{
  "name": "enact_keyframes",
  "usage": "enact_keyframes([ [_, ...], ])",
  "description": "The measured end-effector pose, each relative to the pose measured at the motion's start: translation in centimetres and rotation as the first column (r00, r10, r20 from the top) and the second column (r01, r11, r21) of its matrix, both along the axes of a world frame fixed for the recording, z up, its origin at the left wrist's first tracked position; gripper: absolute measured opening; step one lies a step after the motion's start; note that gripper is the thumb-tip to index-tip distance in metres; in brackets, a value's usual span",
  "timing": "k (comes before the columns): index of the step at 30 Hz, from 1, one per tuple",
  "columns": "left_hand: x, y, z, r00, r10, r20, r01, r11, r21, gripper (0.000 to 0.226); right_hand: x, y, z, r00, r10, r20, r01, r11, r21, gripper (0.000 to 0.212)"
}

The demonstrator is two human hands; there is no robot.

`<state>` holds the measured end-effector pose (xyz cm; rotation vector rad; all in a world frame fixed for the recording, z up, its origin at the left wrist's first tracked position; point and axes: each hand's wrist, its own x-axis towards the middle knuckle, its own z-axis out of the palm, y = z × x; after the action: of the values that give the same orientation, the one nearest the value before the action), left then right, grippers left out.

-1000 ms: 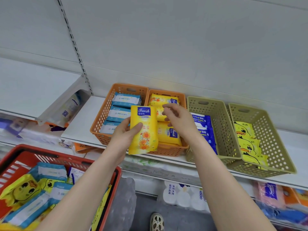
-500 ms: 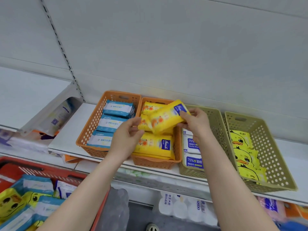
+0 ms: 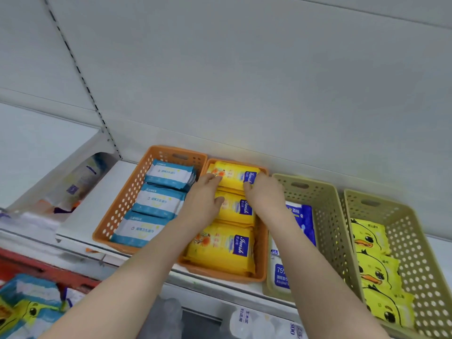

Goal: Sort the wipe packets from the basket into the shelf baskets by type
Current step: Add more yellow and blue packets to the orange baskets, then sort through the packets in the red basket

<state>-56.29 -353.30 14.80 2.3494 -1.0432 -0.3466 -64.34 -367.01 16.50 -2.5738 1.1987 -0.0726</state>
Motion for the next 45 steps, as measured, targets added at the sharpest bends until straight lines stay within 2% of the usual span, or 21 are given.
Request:
enact_keyframes([
  [3,0.2,-0.6,-0.6,0.999,-0.009,0.037,0.008,0.999,0.044,0.060,-0.1,0.6,0.0,0.992,0.054,-0.110,-0.071,0.984,-0.164,0.045],
  [5,0.2,-0.8,-0.8,0.999,-0.013,0.051,0.010,0.998,0.067,0.060,-0.3,0.2,-0.2,0.990,0.085,-0.115,-0.111,0.963,-0.246,0.054],
  [10,0.1,-1.2,-0.8,0.998,-0.004,0.063,-0.001,0.997,0.082,0.060,-0.1,-1.3,-1.2,0.975,0.221,-0.020,-0.222,0.971,-0.091,0.046],
  [17,0.5,-1.4,-0.6,0.998,-0.028,0.061,0.023,0.997,0.076,0.058,-0.8,-1.7,-1.8,0.963,0.266,0.050,-0.259,0.960,-0.109,0.046],
  [21,0.2,0.7,0.2,0.996,-0.046,0.081,0.049,0.998,-0.041,0.050,-2.0,-0.9,-1.5,0.947,0.312,0.073,-0.298,0.941,-0.159,0.045],
  [25,-0.9,6.3,1.3,0.984,-0.060,0.168,0.097,0.971,-0.220,0.039,-4.1,2.3,-0.9,0.912,0.341,0.228,-0.285,0.927,-0.244,0.038],
  [30,-2.0,17.1,0.4,0.990,-0.003,0.144,0.050,0.943,-0.330,0.034,-6.7,12.4,-0.9,0.821,0.364,0.440,-0.235,0.918,-0.321,0.027],
  [33,-1.7,25.1,-1.6,0.992,0.035,0.117,0.008,0.938,-0.347,0.034,-7.5,20.6,-2.1,0.802,0.341,0.490,-0.236,0.935,-0.265,0.024],
  [36,-0.6,33.8,-4.2,0.995,0.084,0.044,-0.070,0.963,-0.260,0.033,-7.6,29.2,-4.7,0.785,0.333,0.522,-0.297,0.942,-0.155,0.023],
  [39,0.8,41.0,-7.2,0.990,0.143,-0.018,-0.144,0.984,-0.105,0.035,-7.3,36.7,-7.9,0.799,0.366,0.476,-0.388,0.920,-0.055,0.024],
  [41,1.6,44.2,-9.0,0.987,0.151,-0.051,-0.149,0.988,0.042,0.039,-6.6,40.1,-10.1,0.842,0.396,0.366,-0.410,0.911,-0.042,0.029],
  [43,2.1,46.7,-10.3,0.986,0.143,-0.082,-0.127,0.976,0.176,0.042,-5.3,42.4,-12.1,0.888,0.454,0.068,-0.450,0.891,-0.063,0.042],
  [45,2.2,48.3,-11.2,0.986,0.129,-0.109,-0.100,0.965,0.242,0.043,-3.6,43.4,-13.3,0.867,0.437,-0.239,-0.449,0.894,0.006,0.047],
])
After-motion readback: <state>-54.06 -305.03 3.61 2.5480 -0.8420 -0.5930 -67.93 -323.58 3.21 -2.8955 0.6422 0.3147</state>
